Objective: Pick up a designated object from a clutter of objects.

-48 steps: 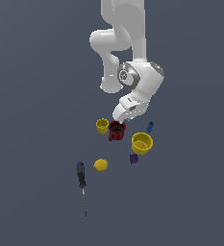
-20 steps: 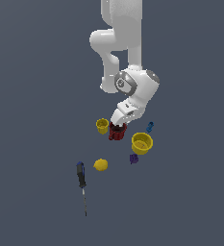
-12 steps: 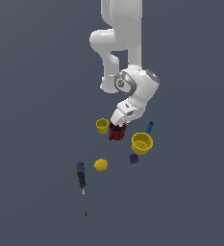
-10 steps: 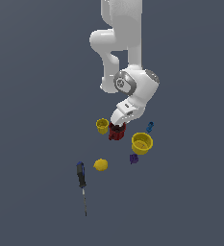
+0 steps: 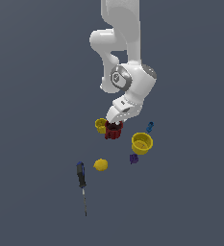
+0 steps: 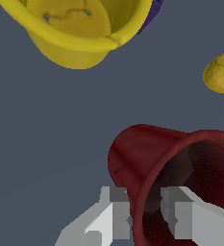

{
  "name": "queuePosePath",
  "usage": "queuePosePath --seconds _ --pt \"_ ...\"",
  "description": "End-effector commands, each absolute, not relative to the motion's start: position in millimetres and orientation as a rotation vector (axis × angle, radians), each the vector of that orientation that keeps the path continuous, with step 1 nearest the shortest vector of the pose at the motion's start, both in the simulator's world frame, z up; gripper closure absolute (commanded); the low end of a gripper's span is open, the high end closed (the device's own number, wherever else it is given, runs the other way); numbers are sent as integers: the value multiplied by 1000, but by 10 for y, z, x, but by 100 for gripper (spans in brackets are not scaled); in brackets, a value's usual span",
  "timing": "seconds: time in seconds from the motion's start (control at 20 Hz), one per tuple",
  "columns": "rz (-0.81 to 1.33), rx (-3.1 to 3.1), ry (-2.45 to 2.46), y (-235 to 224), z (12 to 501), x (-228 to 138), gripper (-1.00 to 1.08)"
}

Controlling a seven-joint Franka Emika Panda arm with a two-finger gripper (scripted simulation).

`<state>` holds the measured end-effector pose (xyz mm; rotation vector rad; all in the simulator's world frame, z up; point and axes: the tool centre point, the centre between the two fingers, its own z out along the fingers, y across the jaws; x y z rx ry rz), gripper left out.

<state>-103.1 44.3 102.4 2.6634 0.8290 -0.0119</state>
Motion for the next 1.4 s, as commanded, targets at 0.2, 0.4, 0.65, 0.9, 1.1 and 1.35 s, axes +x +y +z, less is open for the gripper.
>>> queuePosePath --seconds 0.2,0.4,0.65,0.9,1.1,1.35 --pt "-8 2665 829 190 1351 -918 108" --pt "-8 2666 830 -1 1593 -838 108" --pt "-7 2668 831 -259 1920 -729 108" --pt "-7 2669 832 -551 2290 -605 108" --pt "-7 2670 833 -816 2623 -491 108" --pt "-7 2669 833 -1177 3075 -330 108"
